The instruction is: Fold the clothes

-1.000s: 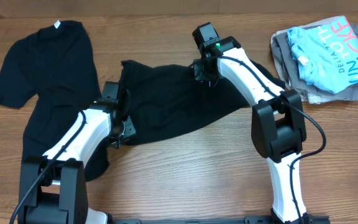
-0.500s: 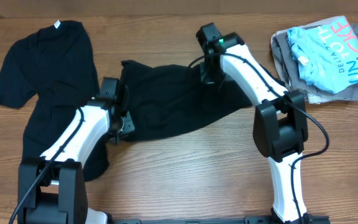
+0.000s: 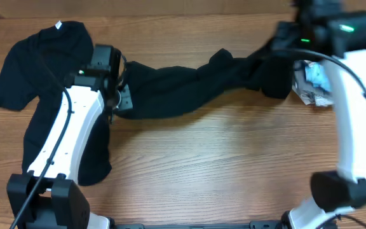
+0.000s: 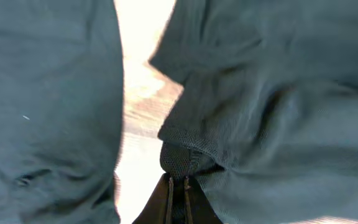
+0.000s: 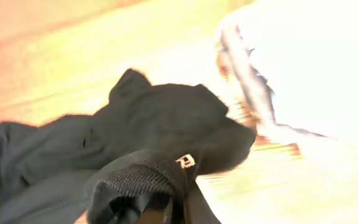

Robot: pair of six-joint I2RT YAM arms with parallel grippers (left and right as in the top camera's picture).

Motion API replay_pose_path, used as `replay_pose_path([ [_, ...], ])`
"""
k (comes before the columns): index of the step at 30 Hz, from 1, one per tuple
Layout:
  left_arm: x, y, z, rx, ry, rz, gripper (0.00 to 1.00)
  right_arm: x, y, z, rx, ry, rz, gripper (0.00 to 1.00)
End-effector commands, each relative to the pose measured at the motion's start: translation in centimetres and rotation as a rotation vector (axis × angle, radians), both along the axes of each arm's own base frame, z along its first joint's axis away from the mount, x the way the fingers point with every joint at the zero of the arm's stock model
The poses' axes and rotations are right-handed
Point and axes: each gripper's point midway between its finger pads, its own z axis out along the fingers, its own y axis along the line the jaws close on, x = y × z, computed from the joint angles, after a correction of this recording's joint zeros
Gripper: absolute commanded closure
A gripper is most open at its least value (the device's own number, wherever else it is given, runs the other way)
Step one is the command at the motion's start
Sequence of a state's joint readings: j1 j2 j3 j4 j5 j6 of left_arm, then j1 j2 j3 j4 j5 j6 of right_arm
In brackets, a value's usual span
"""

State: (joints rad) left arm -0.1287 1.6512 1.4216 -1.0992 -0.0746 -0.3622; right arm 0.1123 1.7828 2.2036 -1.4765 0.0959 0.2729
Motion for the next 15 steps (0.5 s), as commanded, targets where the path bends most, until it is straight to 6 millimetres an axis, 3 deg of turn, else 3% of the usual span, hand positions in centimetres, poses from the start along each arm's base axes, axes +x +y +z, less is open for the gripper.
replay_pose_path([
  [1,1.7,1.4,4.0,0.074,-0.104,-0.008,0.96,-0.7,-1.6,1.6,0.011,-0.039,-0.001,0.96],
  [7,3.5,2.6,9.7,0.147,-0.231,-0.002,0.96,-2.1,-4.7,5.3,0.037,-0.154,-0.042,0.96],
  [15,4.7,4.2,21.2,0.222,-0.488,0.030,0.96,-4.9,-7.0,10.5,0.061,-0.303,-0.064,0.96],
])
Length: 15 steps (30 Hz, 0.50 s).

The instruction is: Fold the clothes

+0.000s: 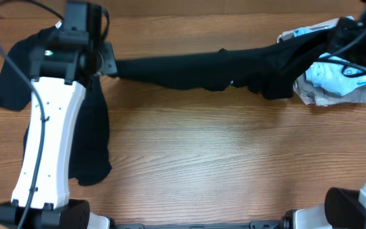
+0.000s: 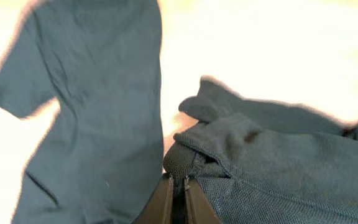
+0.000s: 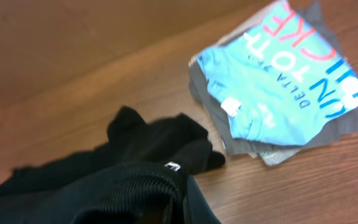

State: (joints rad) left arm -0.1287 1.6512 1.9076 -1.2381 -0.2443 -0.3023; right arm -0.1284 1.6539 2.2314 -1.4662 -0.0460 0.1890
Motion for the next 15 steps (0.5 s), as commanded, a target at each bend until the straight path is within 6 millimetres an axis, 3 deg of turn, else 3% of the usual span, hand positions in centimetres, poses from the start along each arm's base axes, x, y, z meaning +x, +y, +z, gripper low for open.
replay_pose_path([
  [1,-0.2,1.9,6.8,0.088,-0.158,0.014,0.96,-2.5,-0.1,5.1,-0.005,-0.150,0.016,0.96],
  [4,-0.7,2.4,10.0,0.106,-0.230,0.025,0.96,-3.8,-0.2,6.7,-0.016,-0.188,0.012,0.96],
  [10,-3.1,3.0,14.5,0.118,-0.312,0.039,0.96,-7.7,-0.4,10.0,-0.040,-0.272,-0.012,0.96],
  [12,-4.5,3.2,15.8,0.115,-0.335,0.041,0.96,-9.4,-0.2,11.3,-0.051,-0.315,-0.015,0.96],
  [15,-4.9,3.2,16.1,0.115,-0.340,0.041,0.96,-10.1,-0.1,11.9,-0.057,-0.339,-0.013,0.96],
])
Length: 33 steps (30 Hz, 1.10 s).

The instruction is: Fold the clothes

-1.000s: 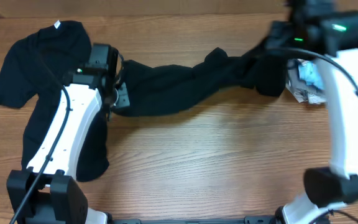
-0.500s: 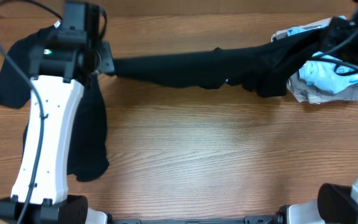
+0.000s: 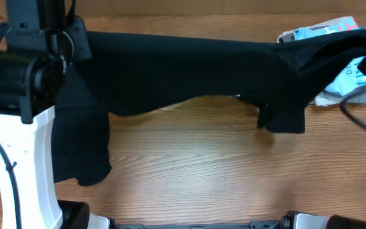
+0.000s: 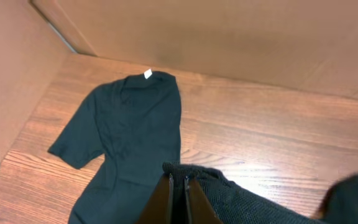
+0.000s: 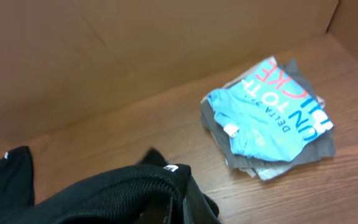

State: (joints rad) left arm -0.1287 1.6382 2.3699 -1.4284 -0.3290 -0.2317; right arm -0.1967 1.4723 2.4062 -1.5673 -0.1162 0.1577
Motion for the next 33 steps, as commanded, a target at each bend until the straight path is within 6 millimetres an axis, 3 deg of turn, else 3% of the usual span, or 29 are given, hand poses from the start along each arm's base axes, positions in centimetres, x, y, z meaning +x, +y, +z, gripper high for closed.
replay_pose_path([
  [1,-1.6,1.4,2.4,0.037,-0.063,0.038,0.96,-1.8,-0.3,2.3,-0.034,-0.082,-0.023,0.96],
  [5,-0.8,1.4,1.8,0.038,-0.047,0.040,0.96,-0.2,0.2,1.4,-0.024,-0.052,0.029,0.96],
  [10,1.6,1.8,0.4,0.021,-0.027,0.046,0.96,4.5,0.6,0.2,0.012,-0.041,0.093,0.96],
  [15,6.6,2.9,-0.1,-0.027,-0.092,0.045,0.96,11.5,0.4,0.3,-0.010,-0.125,0.121,0.96],
  [19,11.3,3.6,1.1,-0.076,-0.226,0.014,0.96,16.2,0.6,2.5,-0.043,-0.281,0.143,0.96],
  [22,13.2,3.5,3.3,-0.105,-0.342,-0.040,0.96,17.4,1.2,5.4,-0.068,-0.409,0.161,0.96],
  [24,14.0,2.6,6.3,-0.141,-0.463,-0.131,0.96,17.3,1.8,7.9,-0.085,-0.501,0.171,0.96],
  [26,14.1,2.0,7.1,-0.155,-0.492,-0.171,0.96,17.3,1.8,8.0,-0.085,-0.507,0.173,0.96],
  [29,14.0,1.8,6.2,-0.163,-0.456,-0.173,0.96,17.6,1.8,6.7,-0.076,-0.458,0.173,0.96],
  [33,13.9,1.9,2.2,-0.159,-0.310,-0.171,0.96,18.5,1.7,3.3,-0.073,-0.348,0.182,0.96],
])
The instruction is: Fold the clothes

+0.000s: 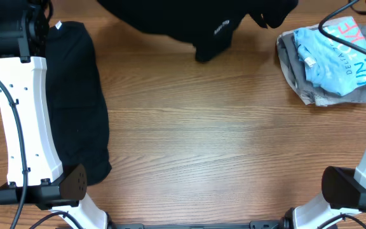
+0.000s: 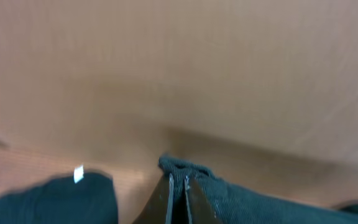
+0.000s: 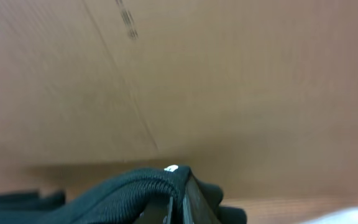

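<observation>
A black garment (image 1: 196, 19) hangs in the air along the table's far edge, only its lower folds showing in the overhead view. My left gripper (image 2: 178, 183) is shut on one ribbed end of it (image 2: 253, 202). My right gripper (image 3: 178, 202) is shut on the other end, a ribbed hem (image 3: 123, 193) with a small white tag. Both grippers are raised high, facing the brown cardboard wall, and lie outside the overhead view.
A black T-shirt (image 1: 75, 95) with a white neck tag lies flat at the left, beside the left arm (image 1: 24, 114). A folded stack topped by a light blue printed shirt (image 1: 332, 60) sits at the far right. Wooden table (image 1: 202, 140) in the middle.
Both grippers have risen further and moved toward the back wall with the black garment. It spanned the far table before; now only its lower folds hang at the top edge.
The black garment lay bunched on the table with each gripper shut on one end. Then it was stretched into a straight band between the arms, then lifted off the table as a wide sheet. Now it hangs high at the back.
</observation>
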Robot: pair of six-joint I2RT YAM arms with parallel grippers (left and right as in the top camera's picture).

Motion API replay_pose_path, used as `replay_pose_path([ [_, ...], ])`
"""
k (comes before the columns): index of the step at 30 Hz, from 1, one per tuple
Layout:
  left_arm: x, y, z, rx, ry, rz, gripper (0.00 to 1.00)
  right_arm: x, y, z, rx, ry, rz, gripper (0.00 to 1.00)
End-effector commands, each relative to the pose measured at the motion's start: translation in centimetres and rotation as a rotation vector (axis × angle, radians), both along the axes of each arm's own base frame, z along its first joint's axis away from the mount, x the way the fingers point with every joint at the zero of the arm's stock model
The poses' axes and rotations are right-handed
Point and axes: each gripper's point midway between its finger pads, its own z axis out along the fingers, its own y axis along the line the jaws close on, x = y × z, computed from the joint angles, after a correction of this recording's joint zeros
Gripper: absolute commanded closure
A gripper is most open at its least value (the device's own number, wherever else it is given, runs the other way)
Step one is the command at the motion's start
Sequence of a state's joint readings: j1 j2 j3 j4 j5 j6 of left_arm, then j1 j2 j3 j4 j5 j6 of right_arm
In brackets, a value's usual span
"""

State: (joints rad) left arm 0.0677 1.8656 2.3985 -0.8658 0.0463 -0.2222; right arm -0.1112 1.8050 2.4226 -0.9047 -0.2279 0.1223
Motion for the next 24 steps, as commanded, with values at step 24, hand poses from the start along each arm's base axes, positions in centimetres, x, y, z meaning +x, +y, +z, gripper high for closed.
replay_pose_path([
  [24,-10.6,-0.8,-18.4,-0.025,0.910,-0.078,0.96,-8.1,1.5,-16.3,0.039,0.769,0.090,0.96],
])
